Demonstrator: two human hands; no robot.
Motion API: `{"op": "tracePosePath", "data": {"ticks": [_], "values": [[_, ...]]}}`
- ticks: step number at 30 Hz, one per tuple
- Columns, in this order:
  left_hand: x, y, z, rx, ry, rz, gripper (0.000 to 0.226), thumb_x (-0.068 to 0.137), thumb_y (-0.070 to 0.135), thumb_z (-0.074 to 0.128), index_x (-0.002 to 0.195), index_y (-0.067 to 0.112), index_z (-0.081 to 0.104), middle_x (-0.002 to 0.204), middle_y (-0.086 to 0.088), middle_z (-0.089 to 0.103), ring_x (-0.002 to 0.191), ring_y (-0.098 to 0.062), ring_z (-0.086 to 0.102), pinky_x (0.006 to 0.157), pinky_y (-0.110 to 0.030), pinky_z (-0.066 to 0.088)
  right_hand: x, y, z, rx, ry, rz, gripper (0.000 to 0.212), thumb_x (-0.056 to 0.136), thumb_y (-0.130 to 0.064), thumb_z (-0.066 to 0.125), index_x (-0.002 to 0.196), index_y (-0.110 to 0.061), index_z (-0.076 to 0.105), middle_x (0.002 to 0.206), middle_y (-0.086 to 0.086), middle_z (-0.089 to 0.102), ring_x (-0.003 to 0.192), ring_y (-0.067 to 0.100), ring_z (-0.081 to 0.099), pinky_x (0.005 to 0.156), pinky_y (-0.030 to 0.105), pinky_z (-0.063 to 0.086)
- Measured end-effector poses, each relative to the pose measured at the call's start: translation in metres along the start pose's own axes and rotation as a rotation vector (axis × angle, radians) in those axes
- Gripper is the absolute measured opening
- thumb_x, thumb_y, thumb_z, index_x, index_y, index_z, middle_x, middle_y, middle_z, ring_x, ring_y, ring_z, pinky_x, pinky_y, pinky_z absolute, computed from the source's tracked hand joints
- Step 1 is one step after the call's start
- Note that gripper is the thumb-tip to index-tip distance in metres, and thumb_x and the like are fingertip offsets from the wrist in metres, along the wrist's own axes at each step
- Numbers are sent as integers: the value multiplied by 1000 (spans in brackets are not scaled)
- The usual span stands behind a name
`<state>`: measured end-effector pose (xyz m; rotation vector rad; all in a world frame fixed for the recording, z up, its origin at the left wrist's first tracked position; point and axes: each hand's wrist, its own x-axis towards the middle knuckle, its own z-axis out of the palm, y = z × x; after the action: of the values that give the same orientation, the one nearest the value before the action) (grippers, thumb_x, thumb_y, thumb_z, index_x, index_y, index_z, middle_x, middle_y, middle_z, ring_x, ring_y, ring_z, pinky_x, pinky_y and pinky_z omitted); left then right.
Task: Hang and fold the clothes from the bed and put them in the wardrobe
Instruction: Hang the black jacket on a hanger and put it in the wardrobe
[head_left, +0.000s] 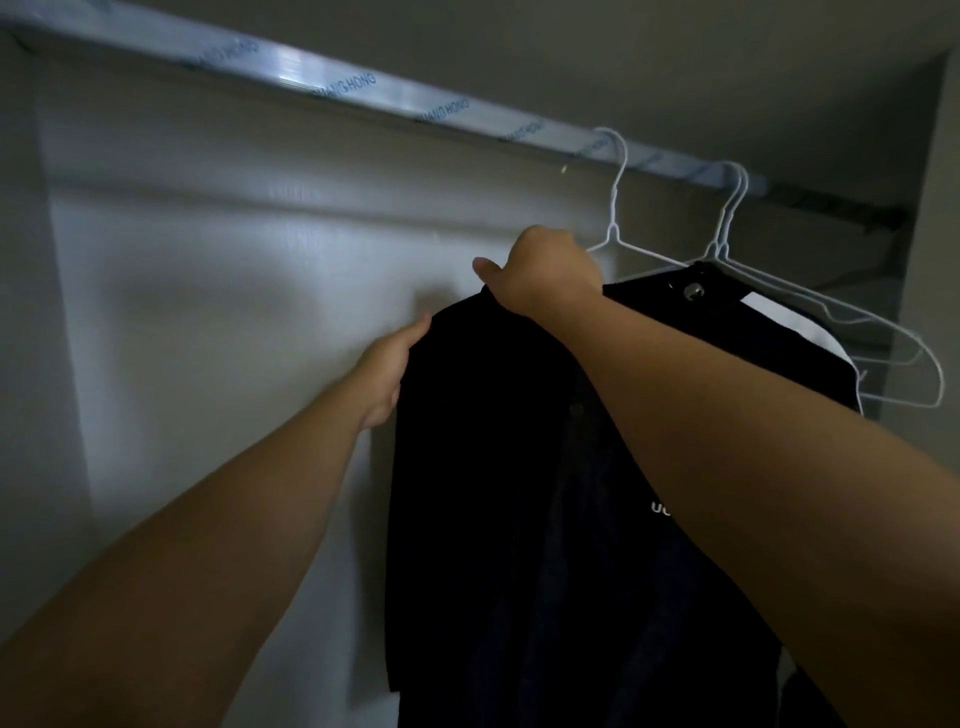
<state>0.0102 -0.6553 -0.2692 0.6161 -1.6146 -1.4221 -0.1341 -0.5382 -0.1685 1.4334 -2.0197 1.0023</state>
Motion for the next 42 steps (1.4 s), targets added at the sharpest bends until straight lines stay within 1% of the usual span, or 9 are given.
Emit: {"op": "tracePosePath", "data": {"ticks": [5, 10, 14, 20, 25, 28, 32, 38, 42], "values": [[-3, -2, -9, -11, -168, -101, 48, 97, 64, 45, 112, 30, 76, 88, 6, 77, 70, -10, 74, 51, -17, 52, 8, -1, -8, -44, -101, 2, 43, 88, -46, 68, 68, -14, 47, 70, 2, 50, 72, 29, 57, 65, 32, 41], [-11, 15, -13, 9, -159, -167, 36, 94, 44, 63, 107, 13, 77, 101, -8, 77, 79, -20, 75, 59, -24, 58, 12, 1, -12, -102, -110, 6, 38, 100, -37, 54, 73, -10, 48, 78, 6, 49, 70, 26, 50, 69, 31, 39], [-7, 21, -4, 276, 205, 106, 28, 85, 18, 79, 104, 3, 66, 100, -15, 70, 80, -24, 65, 74, -33, 57, 17, 9, -17, 27, -71, 53, 47, 104, -42, 44, 74, -7, 49, 75, 6, 49, 75, 27, 48, 69, 32, 36], [-12, 25, 4, 942, 659, 494, 49, 73, 40, 85, 89, 25, 41, 80, 11, 48, 79, -21, 48, 60, -32, 34, 12, 24, -7, 402, 20, 69, 50, 101, -53, 45, 69, -16, 50, 66, 1, 52, 64, 20, 52, 58, 29, 34], [-7, 24, -10, 724, 515, 593, 37, 77, 37, 84, 95, 20, 57, 85, 7, 58, 75, -13, 55, 68, -29, 45, -5, 36, 2, 592, -21, 105, 51, 64, -54, 86, 79, -28, 45, 76, -6, 60, 68, 13, 63, 60, 30, 50], [-8, 21, -16, 619, 468, 625, 18, 84, 26, 81, 95, 20, 67, 79, 8, 60, 66, 0, 56, 64, -9, 41, -8, 32, 7, 429, -47, 23, 45, 69, -35, 83, 79, -30, 39, 80, -5, 60, 77, 21, 64, 71, 40, 54], [-9, 16, -18, 674, 403, 641, 13, 92, 23, 72, 104, 19, 71, 99, 6, 67, 90, -8, 61, 72, -1, 38, -15, 32, 16, 502, -106, -55, 37, 72, -8, 69, 78, -27, 38, 75, 2, 55, 67, 24, 56, 64, 45, 54], [-13, 2, -12, 499, 315, 515, 21, 99, 15, 60, 117, 16, 72, 107, -1, 73, 99, -16, 68, 93, -27, 52, -18, 37, 14, 544, 12, 29, 39, 81, -57, 69, 79, -28, 42, 76, -6, 60, 68, 14, 57, 60, 33, 47], [-16, -11, -14, 463, 204, 424, 39, 85, 6, 77, 121, 15, 64, 102, 6, 68, 88, -17, 69, 85, -26, 53, -18, 31, 12, 223, 141, -63, 39, 87, -55, 62, 94, -23, 41, 80, -5, 56, 74, 22, 56, 60, 34, 39]]}}
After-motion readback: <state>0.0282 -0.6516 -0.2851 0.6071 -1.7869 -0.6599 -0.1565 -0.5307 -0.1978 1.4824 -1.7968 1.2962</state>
